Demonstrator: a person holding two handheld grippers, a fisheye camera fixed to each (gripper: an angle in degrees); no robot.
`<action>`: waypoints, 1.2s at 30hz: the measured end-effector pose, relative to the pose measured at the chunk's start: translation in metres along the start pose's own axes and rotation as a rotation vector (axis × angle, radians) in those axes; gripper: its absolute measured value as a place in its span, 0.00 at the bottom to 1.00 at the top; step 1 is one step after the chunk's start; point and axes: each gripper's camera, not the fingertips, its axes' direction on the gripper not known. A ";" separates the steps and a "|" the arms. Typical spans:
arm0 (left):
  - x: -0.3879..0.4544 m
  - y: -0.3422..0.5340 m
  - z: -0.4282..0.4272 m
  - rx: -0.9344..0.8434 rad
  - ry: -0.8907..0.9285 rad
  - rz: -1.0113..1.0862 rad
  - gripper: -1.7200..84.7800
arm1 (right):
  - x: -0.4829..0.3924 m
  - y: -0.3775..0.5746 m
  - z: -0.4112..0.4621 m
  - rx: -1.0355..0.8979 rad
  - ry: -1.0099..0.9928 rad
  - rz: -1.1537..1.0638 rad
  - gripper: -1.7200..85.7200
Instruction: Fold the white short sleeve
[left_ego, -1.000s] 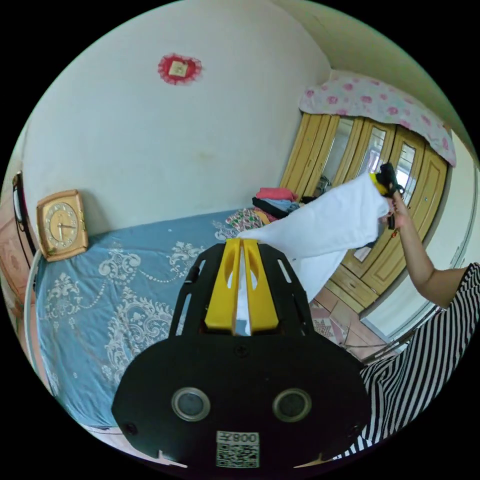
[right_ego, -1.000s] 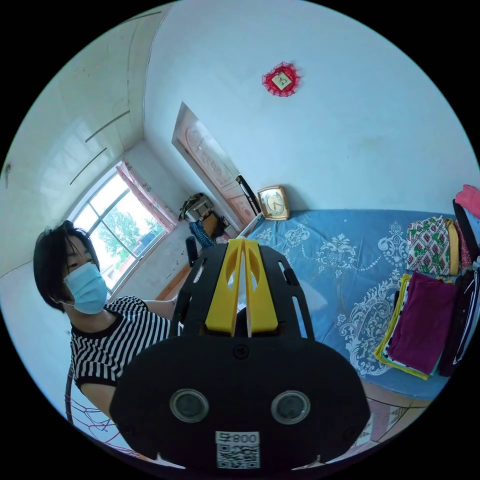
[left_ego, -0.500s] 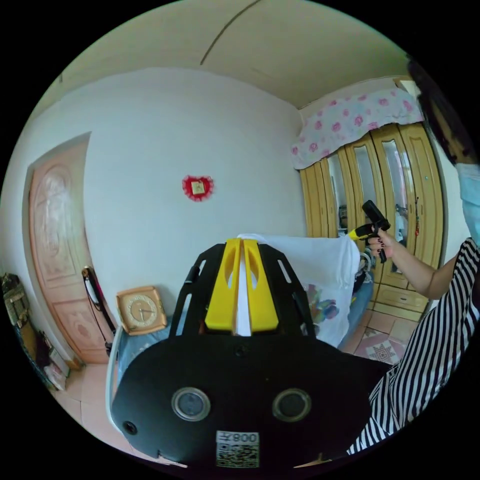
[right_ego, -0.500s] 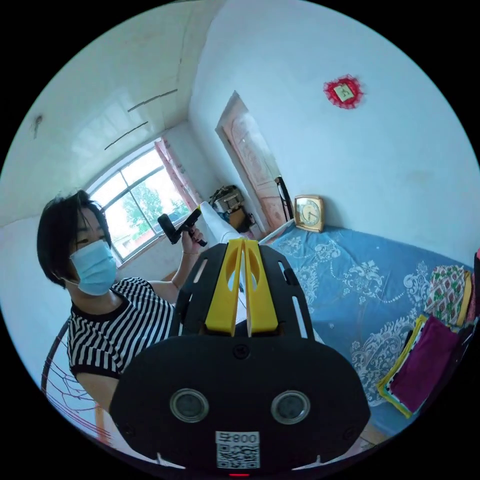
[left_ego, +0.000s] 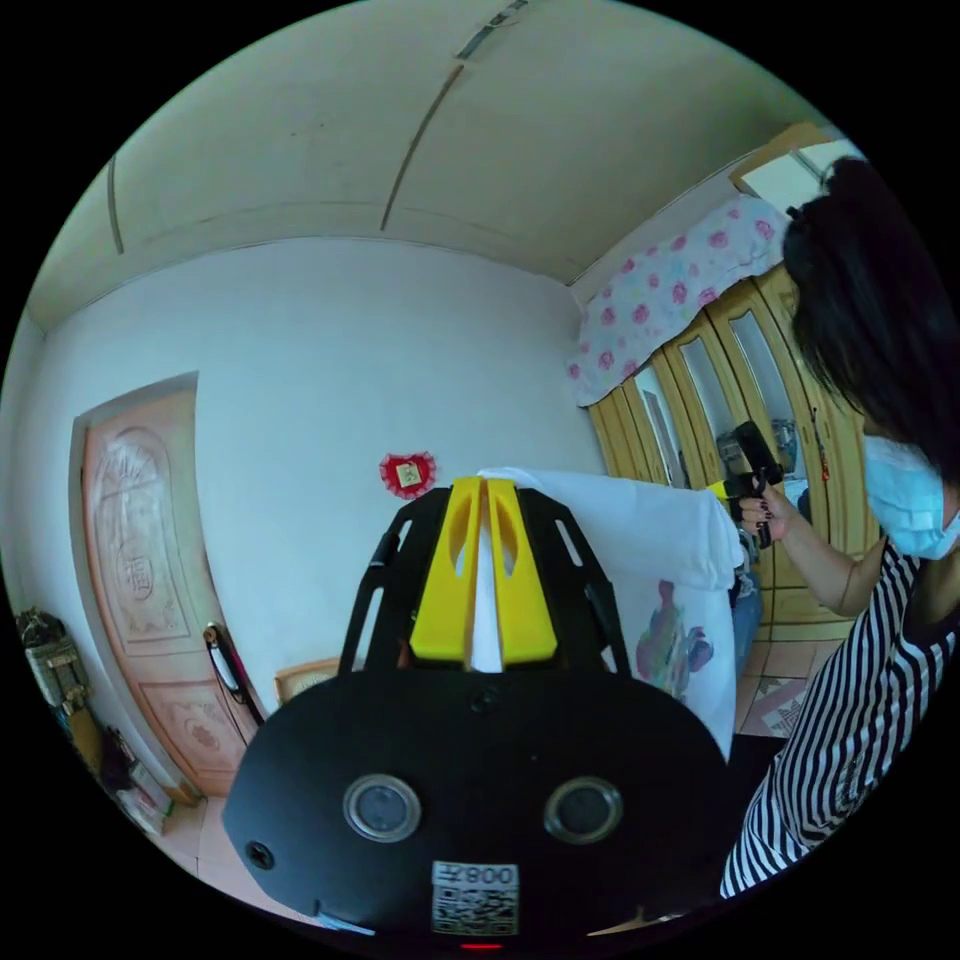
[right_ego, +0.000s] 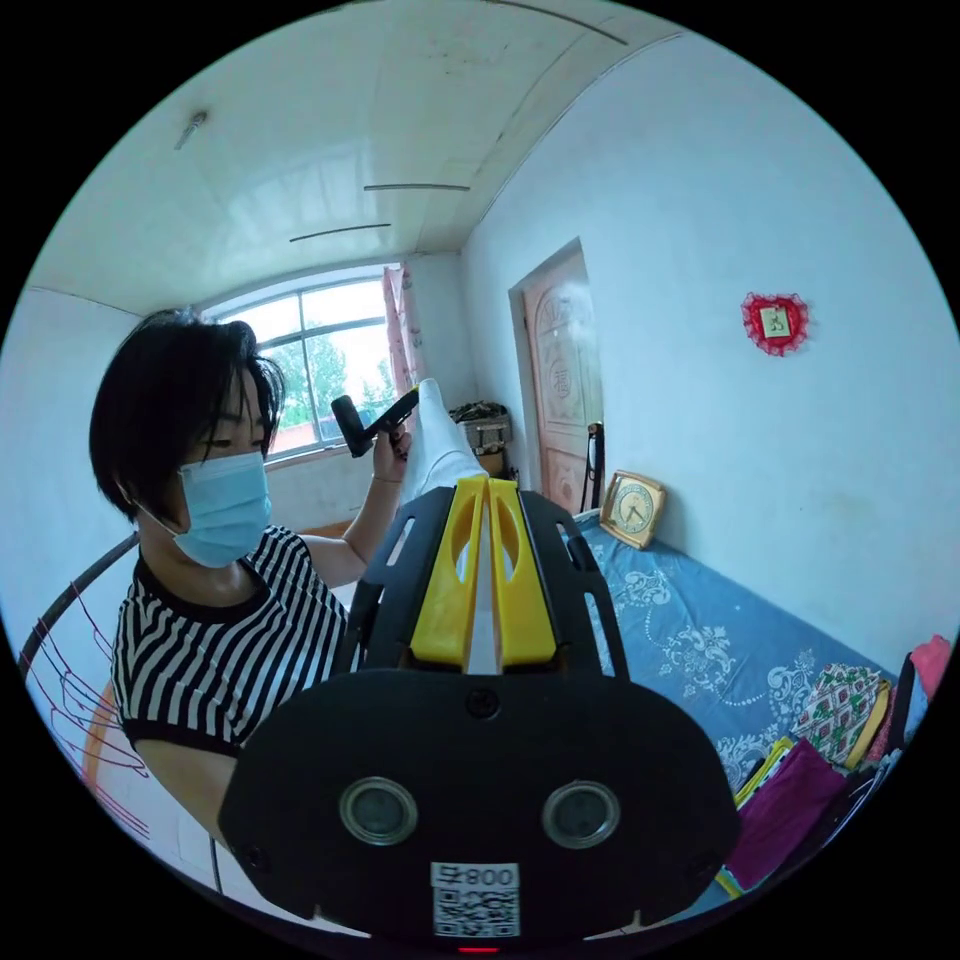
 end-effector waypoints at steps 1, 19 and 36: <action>-0.010 -0.003 0.007 -0.021 -0.006 -0.001 0.03 | 0.004 0.001 0.002 0.001 0.001 -0.002 0.02; -0.247 0.205 0.405 -0.818 0.053 -0.207 0.05 | 0.430 0.070 0.143 -0.269 0.290 0.579 0.02; -0.356 0.675 0.233 -1.309 0.448 -1.209 0.15 | 0.603 0.374 0.156 -0.605 0.327 1.171 0.08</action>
